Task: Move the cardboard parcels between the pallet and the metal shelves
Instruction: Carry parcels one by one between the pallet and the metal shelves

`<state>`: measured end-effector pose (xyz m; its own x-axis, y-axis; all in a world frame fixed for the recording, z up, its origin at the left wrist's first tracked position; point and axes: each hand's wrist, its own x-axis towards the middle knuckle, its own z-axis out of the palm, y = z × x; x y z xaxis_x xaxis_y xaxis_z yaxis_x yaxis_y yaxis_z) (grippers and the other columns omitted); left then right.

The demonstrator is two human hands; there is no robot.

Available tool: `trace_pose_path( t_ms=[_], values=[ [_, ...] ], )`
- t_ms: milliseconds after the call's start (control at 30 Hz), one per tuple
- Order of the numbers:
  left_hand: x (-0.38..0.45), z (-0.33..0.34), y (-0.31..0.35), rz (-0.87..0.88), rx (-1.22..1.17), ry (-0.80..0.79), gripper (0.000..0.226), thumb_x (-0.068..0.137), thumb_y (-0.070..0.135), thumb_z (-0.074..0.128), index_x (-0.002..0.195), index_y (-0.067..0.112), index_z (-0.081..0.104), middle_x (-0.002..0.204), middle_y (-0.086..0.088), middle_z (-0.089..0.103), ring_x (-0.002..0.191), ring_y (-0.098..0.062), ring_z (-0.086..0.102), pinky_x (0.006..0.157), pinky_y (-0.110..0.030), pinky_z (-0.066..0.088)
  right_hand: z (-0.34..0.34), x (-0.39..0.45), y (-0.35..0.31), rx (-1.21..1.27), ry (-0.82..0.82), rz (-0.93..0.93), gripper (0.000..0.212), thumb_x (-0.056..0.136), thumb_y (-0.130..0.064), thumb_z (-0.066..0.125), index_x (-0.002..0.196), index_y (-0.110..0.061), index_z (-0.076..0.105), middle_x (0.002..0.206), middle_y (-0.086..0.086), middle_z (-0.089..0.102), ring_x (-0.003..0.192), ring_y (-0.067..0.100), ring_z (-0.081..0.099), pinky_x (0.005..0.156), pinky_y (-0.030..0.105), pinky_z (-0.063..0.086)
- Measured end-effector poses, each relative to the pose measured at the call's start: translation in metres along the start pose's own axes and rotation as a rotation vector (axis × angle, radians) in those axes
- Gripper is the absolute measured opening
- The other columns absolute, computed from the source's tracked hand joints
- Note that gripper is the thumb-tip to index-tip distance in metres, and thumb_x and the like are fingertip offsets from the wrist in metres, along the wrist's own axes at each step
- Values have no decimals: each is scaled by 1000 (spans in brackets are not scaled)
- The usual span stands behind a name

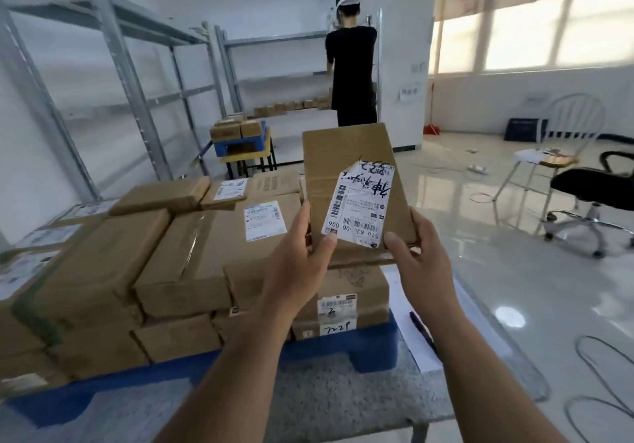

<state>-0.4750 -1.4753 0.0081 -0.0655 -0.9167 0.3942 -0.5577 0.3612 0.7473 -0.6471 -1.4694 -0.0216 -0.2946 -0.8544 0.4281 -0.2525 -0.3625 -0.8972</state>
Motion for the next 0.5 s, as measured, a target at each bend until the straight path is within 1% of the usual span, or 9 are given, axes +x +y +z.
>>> trace_pose_path(
  t_ms=[100,133,167,233,300,367,433,467,500],
  values=[
    [13,11,5,51,47,-33,66,94,44,46,149,31,13,102,32,48,81,25,50,62,-3,43,-14,13,5,-28,41,-11,42,91,-25,57,131,-31,46,108,-20,60,92,-10,56,67,5,42],
    [17,14,6,60,58,-47,65,94,44,46,149,30,13,101,31,46,78,23,51,60,-3,42,-18,17,7,-31,39,-7,41,91,-24,57,130,-31,46,107,-21,60,90,-13,55,66,2,41],
    [20,16,5,64,77,-66,66,94,45,45,149,28,13,105,27,46,79,17,52,63,-5,42,-20,20,10,-36,30,7,40,91,-23,56,129,-30,47,106,-21,60,89,-14,55,64,1,40],
    [26,18,2,67,146,-105,67,95,48,42,150,25,12,113,15,50,86,2,54,71,-18,48,-20,24,18,-51,-1,52,38,92,-24,56,129,-29,47,104,-22,59,86,-17,54,62,0,39],
    [31,18,-4,53,271,-129,68,94,52,37,150,23,11,115,2,58,92,-10,58,77,-31,52,-16,27,28,-73,-29,99,36,93,-26,55,128,-30,46,99,-24,59,84,-16,56,59,4,42],
    [35,18,-14,32,422,-151,69,94,57,31,150,21,12,109,-6,63,94,-20,59,80,-39,49,-9,30,39,-95,-45,140,34,93,-27,55,126,-28,48,95,-23,60,83,-8,60,62,11,43],
    [39,18,-24,5,550,-180,70,93,60,25,150,21,14,95,0,61,96,-21,56,87,-39,43,1,34,49,-98,-67,180,34,93,-27,55,126,-27,48,95,-20,62,84,-1,61,65,20,45],
    [41,18,-29,-11,584,-192,71,93,62,23,150,22,13,98,1,61,102,-20,54,94,-39,39,6,35,54,-105,-82,201,35,93,-29,55,127,-27,48,95,-19,62,83,0,62,64,20,45],
    [43,19,-35,-24,598,-203,71,92,62,22,150,23,13,111,-1,61,112,-21,51,100,-39,35,11,36,58,-115,-94,223,35,93,-30,54,127,-27,47,94,-20,62,82,0,61,62,20,44]
  ],
)
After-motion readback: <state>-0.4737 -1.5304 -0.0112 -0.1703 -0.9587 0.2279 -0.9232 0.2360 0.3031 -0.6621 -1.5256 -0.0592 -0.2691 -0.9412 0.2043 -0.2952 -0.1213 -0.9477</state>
